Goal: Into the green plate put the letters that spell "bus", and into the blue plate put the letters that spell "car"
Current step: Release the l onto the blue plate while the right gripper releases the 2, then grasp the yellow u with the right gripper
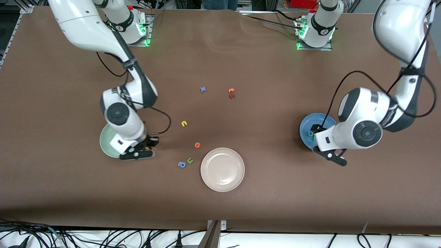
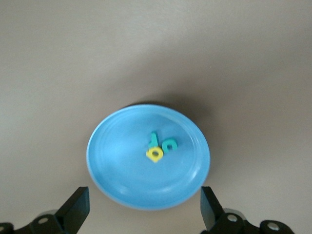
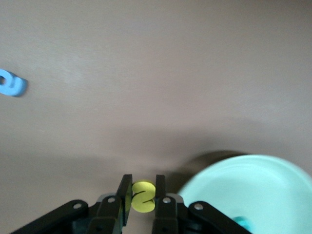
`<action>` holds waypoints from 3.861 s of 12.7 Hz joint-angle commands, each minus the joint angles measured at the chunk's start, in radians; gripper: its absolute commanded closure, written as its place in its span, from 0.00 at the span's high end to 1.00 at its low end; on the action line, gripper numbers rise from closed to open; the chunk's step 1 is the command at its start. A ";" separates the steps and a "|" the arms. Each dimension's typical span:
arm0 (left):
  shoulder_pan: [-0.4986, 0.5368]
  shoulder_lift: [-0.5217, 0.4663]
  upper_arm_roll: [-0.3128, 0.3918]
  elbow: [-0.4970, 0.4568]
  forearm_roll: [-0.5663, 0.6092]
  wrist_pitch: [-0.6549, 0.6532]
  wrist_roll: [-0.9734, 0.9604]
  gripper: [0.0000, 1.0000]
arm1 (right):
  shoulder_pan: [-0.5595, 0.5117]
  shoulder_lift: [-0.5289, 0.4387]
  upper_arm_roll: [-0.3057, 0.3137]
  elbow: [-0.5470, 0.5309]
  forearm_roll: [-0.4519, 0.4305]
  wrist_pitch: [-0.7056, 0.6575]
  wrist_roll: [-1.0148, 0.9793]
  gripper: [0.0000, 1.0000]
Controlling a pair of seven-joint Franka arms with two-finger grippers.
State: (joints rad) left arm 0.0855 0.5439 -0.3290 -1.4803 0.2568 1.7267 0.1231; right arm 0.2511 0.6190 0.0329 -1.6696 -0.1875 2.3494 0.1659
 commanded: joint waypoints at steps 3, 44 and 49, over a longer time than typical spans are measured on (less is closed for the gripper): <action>0.005 -0.151 0.004 0.116 -0.075 -0.191 -0.060 1.00 | -0.026 -0.021 -0.071 -0.034 0.000 -0.019 -0.266 0.14; -0.133 -0.512 0.252 -0.064 -0.234 -0.217 -0.267 1.00 | 0.043 -0.028 0.213 -0.378 -0.147 0.435 0.078 0.65; -0.133 -0.512 0.252 -0.064 -0.234 -0.217 -0.267 1.00 | 0.042 -0.028 0.213 -0.378 -0.145 0.435 0.090 0.27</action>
State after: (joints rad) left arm -0.0497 0.0154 -0.0759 -1.5826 0.0506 1.5331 -0.1367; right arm 0.3013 0.5916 0.2412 -2.0309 -0.3206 2.7633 0.2541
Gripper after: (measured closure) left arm 0.000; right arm 0.542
